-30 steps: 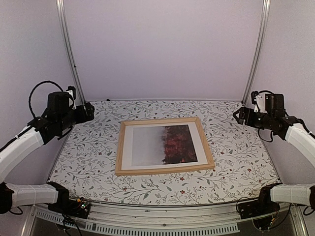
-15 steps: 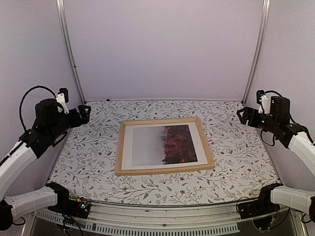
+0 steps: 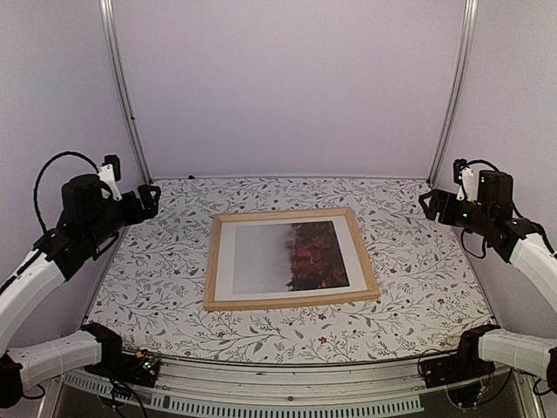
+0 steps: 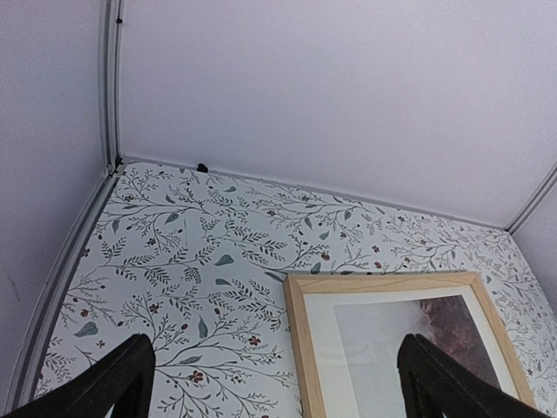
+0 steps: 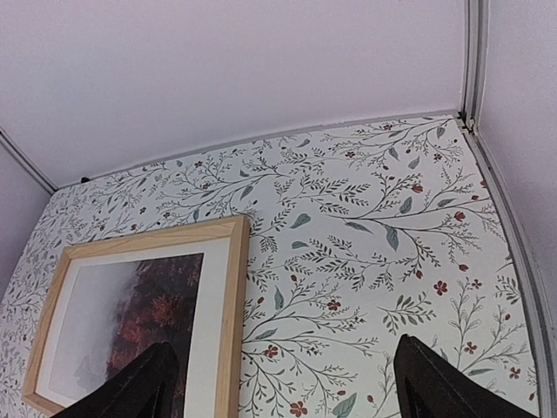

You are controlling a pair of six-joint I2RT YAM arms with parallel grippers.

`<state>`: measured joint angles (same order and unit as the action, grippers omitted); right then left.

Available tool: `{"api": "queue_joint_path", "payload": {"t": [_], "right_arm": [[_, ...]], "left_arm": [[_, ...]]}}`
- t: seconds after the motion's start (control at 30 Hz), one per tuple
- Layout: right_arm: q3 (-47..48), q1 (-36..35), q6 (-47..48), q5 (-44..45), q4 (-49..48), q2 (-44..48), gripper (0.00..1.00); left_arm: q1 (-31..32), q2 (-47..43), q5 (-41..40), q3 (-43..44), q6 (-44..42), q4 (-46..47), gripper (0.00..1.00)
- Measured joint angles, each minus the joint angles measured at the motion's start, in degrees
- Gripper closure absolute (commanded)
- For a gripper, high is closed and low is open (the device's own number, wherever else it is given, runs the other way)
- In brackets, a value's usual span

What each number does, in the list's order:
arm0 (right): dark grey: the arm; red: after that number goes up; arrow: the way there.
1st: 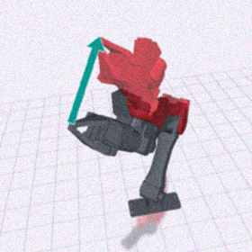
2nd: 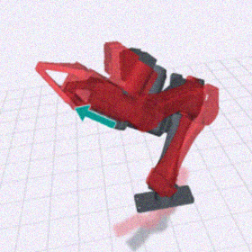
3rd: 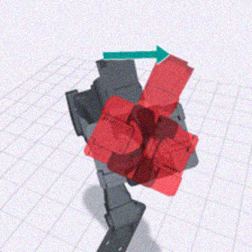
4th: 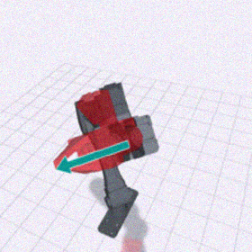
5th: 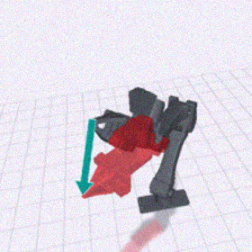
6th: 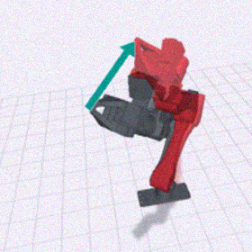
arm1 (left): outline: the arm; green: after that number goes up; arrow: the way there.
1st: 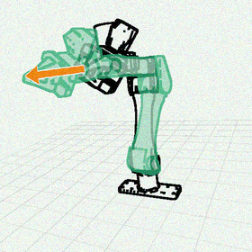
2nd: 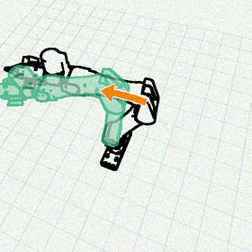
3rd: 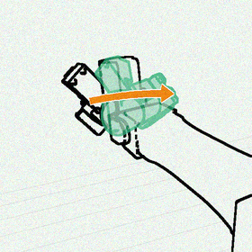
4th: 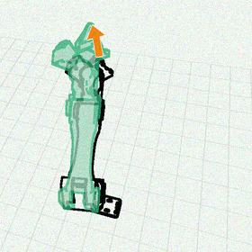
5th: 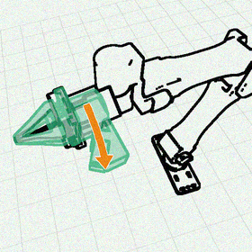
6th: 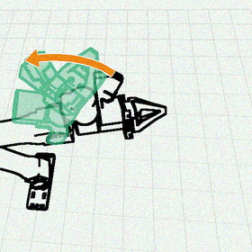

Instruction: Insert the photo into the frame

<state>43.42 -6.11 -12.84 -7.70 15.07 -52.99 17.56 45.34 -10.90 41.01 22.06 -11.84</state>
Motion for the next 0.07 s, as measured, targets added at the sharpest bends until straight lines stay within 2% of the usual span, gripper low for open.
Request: {"api": "queue_joint_path", "payload": {"t": [0.07], "right_arm": [[0.0,0.0,0.04,0.0,0.0,-0.07,0.11]], "left_arm": [[0.0,0.0,0.0,0.0,0.0,0.02,0.0]]}}
